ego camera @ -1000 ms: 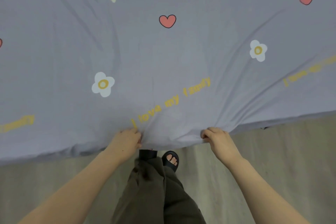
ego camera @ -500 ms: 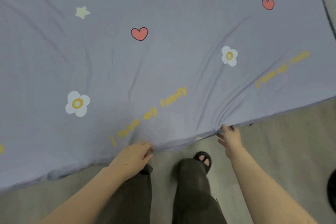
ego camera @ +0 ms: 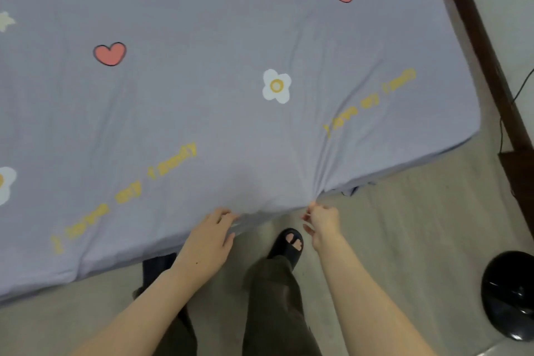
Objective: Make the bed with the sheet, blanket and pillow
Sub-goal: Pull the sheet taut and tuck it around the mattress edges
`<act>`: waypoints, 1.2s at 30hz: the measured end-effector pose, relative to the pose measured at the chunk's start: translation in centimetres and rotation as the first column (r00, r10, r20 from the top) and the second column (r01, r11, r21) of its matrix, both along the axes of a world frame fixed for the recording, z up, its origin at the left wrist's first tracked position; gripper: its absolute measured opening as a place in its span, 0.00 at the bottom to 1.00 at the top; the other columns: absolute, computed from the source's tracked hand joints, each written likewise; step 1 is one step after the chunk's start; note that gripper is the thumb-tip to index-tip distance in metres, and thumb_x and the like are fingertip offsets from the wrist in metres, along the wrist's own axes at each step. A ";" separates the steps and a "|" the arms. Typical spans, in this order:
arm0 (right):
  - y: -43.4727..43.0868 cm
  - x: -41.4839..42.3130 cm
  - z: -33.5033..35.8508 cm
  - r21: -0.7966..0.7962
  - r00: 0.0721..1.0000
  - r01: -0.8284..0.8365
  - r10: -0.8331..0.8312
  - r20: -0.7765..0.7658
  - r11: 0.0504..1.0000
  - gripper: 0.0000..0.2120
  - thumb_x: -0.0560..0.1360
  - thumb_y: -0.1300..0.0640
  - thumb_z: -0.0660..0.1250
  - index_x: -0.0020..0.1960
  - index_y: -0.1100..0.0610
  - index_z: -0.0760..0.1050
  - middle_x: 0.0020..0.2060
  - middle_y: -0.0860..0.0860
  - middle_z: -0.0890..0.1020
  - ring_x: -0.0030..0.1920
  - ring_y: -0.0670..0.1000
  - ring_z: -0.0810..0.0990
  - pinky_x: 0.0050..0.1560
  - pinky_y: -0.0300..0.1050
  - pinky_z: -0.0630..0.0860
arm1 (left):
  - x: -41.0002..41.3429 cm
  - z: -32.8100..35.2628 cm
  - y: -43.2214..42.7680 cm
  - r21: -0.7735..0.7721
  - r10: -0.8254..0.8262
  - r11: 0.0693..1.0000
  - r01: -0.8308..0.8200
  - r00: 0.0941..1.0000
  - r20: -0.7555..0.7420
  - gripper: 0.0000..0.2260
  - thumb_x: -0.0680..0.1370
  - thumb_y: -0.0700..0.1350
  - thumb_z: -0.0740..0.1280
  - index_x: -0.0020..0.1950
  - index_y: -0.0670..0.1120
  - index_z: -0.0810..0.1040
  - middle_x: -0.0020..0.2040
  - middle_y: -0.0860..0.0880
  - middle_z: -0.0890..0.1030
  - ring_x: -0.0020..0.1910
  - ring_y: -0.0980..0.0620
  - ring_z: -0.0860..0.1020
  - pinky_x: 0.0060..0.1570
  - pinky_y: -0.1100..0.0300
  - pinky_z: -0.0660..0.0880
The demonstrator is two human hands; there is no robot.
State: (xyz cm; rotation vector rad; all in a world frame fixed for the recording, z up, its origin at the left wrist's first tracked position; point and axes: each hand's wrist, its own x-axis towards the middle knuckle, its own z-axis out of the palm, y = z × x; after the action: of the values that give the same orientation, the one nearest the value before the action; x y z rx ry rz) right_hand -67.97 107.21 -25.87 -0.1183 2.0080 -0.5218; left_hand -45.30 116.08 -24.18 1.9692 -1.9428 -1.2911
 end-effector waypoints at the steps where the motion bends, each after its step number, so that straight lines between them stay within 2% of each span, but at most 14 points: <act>1: 0.3 -0.7 0.0 0.006 0.998 -0.065 0.065 0.003 0.998 0.09 0.79 0.61 0.60 0.41 0.55 0.67 0.34 0.53 0.74 0.31 0.50 0.73 0.31 0.41 0.66 | -1.6 -0.2 -0.5 -0.009 -0.006 1.000 0.006 1.000 0.022 0.17 0.80 0.45 0.60 0.69 0.51 0.69 0.67 0.53 0.67 0.62 0.51 0.71 0.61 0.57 0.71; 4: 0.1 -3.5 -0.4 0.035 0.912 -0.411 0.409 0.035 0.911 0.06 0.80 0.56 0.60 0.47 0.57 0.73 0.43 0.57 0.80 0.36 0.53 0.76 0.29 0.41 0.67 | -5.8 -0.9 -2.4 -0.009 -0.047 0.999 0.048 0.993 0.113 0.20 0.79 0.45 0.62 0.71 0.53 0.67 0.71 0.50 0.64 0.64 0.47 0.69 0.60 0.53 0.72; 6: -1.1 -6.1 -0.9 -0.022 0.892 -0.449 0.450 0.052 0.893 0.08 0.81 0.55 0.60 0.53 0.59 0.74 0.49 0.57 0.80 0.41 0.53 0.77 0.33 0.41 0.70 | -8.3 -1.3 -3.9 -0.008 -0.064 0.998 0.066 0.986 0.156 0.22 0.78 0.43 0.63 0.71 0.53 0.67 0.71 0.47 0.64 0.64 0.44 0.70 0.59 0.51 0.72; 9: -3.8 -10.4 -0.6 -0.151 0.964 -0.239 0.253 0.084 0.959 0.13 0.81 0.53 0.60 0.62 0.58 0.68 0.56 0.53 0.76 0.49 0.53 0.77 0.42 0.42 0.74 | -11.2 -1.6 -6.1 -0.036 -0.046 0.998 0.053 0.981 0.187 0.22 0.76 0.41 0.65 0.70 0.50 0.70 0.71 0.43 0.66 0.63 0.40 0.71 0.58 0.46 0.74; 12: -6.9 -14.0 -0.2 -0.162 0.984 -0.056 0.082 0.159 0.985 0.19 0.81 0.51 0.61 0.69 0.57 0.63 0.59 0.52 0.74 0.50 0.53 0.77 0.50 0.50 0.75 | -13.5 -1.9 -7.8 -0.044 -0.047 0.997 0.056 0.980 0.193 0.28 0.77 0.43 0.66 0.76 0.49 0.63 0.76 0.42 0.61 0.69 0.39 0.67 0.64 0.45 0.71; 14: -8.7 -15.6 -0.5 -0.136 0.980 -0.005 0.032 0.197 0.991 0.15 0.80 0.53 0.63 0.63 0.59 0.69 0.53 0.53 0.77 0.44 0.51 0.78 0.44 0.46 0.75 | -15.1 -2.3 -8.5 0.001 -0.085 0.996 0.087 0.969 0.233 0.31 0.79 0.47 0.63 0.79 0.51 0.53 0.79 0.47 0.53 0.76 0.42 0.57 0.70 0.43 0.64; 16: -9.8 -16.3 -1.0 -0.124 0.978 0.034 -0.007 0.208 0.992 0.07 0.80 0.56 0.64 0.50 0.61 0.73 0.41 0.54 0.78 0.34 0.47 0.78 0.35 0.40 0.73 | -16.5 -2.8 -9.0 0.076 -0.108 0.993 0.092 0.960 0.258 0.32 0.80 0.52 0.61 0.79 0.53 0.47 0.80 0.50 0.46 0.78 0.44 0.50 0.71 0.41 0.60; 19: -10.4 -16.6 -2.2 -0.122 0.990 0.034 -0.017 0.138 0.992 0.12 0.79 0.61 0.63 0.37 0.58 0.71 0.33 0.53 0.76 0.24 0.43 0.76 0.27 0.36 0.71 | -17.9 -3.0 -9.6 0.150 -0.165 0.980 0.128 0.948 0.272 0.33 0.81 0.55 0.59 0.79 0.51 0.43 0.80 0.50 0.41 0.79 0.44 0.46 0.72 0.42 0.60; 24: -9.8 -16.7 -2.6 -0.168 0.997 0.080 -0.082 -0.005 0.982 0.07 0.79 0.62 0.60 0.42 0.58 0.71 0.34 0.53 0.77 0.25 0.43 0.77 0.26 0.36 0.68 | -18.5 -2.3 -9.6 -0.021 -0.077 0.996 0.083 0.975 0.208 0.34 0.80 0.49 0.61 0.79 0.50 0.44 0.79 0.52 0.39 0.79 0.48 0.46 0.72 0.44 0.57; 27: -9.9 -17.6 -2.4 -0.120 0.982 -0.011 -0.012 -0.190 0.993 0.05 0.77 0.62 0.61 0.42 0.57 0.71 0.41 0.57 0.80 0.37 0.52 0.79 0.31 0.41 0.68 | -18.5 -2.5 -9.8 0.066 -0.165 0.986 0.153 0.951 0.260 0.33 0.81 0.51 0.58 0.79 0.51 0.40 0.79 0.52 0.37 0.79 0.48 0.44 0.73 0.44 0.56; 29: -10.4 -18.2 -2.3 -0.029 0.997 -0.064 0.063 -0.048 0.998 0.04 0.78 0.60 0.60 0.46 0.56 0.73 0.42 0.57 0.81 0.38 0.53 0.78 0.33 0.40 0.65 | -18.6 -2.8 -10.1 0.156 -0.273 0.960 0.234 0.909 0.314 0.33 0.81 0.53 0.56 0.79 0.50 0.40 0.79 0.49 0.36 0.79 0.45 0.42 0.73 0.44 0.56; 31: -11.5 -18.9 -1.6 0.014 0.990 0.023 -0.025 0.138 1.000 0.06 0.82 0.56 0.56 0.54 0.55 0.71 0.37 0.54 0.78 0.33 0.51 0.75 0.33 0.39 0.63 | -18.8 -2.7 -10.8 0.192 -0.330 0.941 0.280 0.887 0.324 0.32 0.82 0.53 0.55 0.79 0.48 0.40 0.79 0.48 0.35 0.78 0.44 0.41 0.75 0.46 0.54; 33: -13.1 -20.4 -1.2 -0.080 0.983 0.153 -0.144 0.112 0.985 0.10 0.83 0.52 0.54 0.56 0.57 0.69 0.39 0.55 0.77 0.32 0.51 0.74 0.33 0.40 0.65 | -19.1 -2.4 -11.5 0.207 -0.352 0.931 0.301 0.892 0.284 0.32 0.82 0.55 0.54 0.79 0.49 0.41 0.79 0.49 0.35 0.78 0.45 0.40 0.75 0.47 0.53; 36: -16.0 -23.0 -0.6 -0.189 0.985 0.146 -0.160 -0.063 0.971 0.07 0.81 0.53 0.60 0.53 0.57 0.68 0.42 0.55 0.76 0.34 0.51 0.73 0.33 0.42 0.68 | -19.5 -2.1 -12.9 0.228 -0.379 0.914 0.336 0.908 0.181 0.32 0.81 0.57 0.54 0.79 0.51 0.42 0.78 0.51 0.35 0.78 0.47 0.40 0.76 0.48 0.53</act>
State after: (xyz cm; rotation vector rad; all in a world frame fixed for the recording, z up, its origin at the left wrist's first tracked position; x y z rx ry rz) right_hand -91.01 91.18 -26.50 -0.0984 2.0516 -0.8133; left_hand -64.79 103.21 -26.30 1.9779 -2.4716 -1.4393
